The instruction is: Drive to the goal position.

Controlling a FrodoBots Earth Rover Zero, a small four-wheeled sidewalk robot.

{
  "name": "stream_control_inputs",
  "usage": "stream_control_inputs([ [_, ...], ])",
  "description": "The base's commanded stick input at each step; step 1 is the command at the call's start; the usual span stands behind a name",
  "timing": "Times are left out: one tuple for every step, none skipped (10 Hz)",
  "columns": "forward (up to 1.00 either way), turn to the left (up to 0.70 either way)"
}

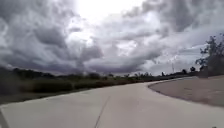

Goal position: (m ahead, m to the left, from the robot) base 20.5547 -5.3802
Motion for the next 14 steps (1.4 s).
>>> stream_control_inputs([
  [0.85,0.00],
  [0.85,0.00],
  [0.85,0.00],
  [0.85,0.00],
  [0.85,0.00],
  [0.85,0.00],
  [0.85,0.00],
  [0.85,0.00],
  [0.85,0.00],
  [0.85,0.00],
  [0.85,0.00],
  [0.85,0.00],
  [0.85,0.00],
  [0.85,0.00],
])
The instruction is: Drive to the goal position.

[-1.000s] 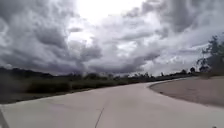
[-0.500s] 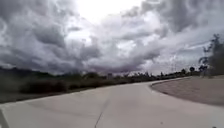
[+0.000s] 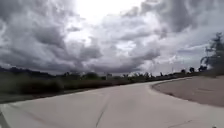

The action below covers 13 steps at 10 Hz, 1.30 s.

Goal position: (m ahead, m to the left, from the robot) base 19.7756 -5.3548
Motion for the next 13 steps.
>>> stream_control_inputs([
  [0.85,0.00],
  [0.85,0.00],
  [0.85,0.00],
  [0.85,0.00],
  [0.85,0.00],
  [0.85,0.00],
  [0.85,0.00],
  [0.85,0.00],
  [0.85,0.00],
  [0.85,0.00],
  [0.85,0.00],
  [0.85,0.00],
  [0.85,0.00],
])
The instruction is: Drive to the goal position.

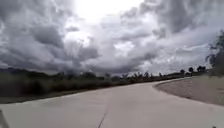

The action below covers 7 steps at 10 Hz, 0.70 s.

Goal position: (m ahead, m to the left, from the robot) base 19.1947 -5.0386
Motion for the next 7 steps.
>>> stream_control_inputs([
  [0.85,0.00],
  [0.85,0.00],
  [0.85,0.00],
  [0.85,0.00],
  [0.85,-0.11],
  [0.85,-0.31],
  [0.85,-0.14],
])
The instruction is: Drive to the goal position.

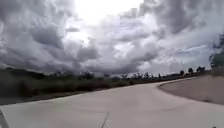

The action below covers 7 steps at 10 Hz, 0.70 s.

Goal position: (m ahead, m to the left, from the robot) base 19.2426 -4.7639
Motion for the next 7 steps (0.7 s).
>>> stream_control_inputs([
  [0.85,0.00],
  [0.85,0.00],
  [0.85,0.00],
  [0.85,0.00],
  [0.85,0.00],
  [0.85,0.00],
  [0.85,0.00],
])
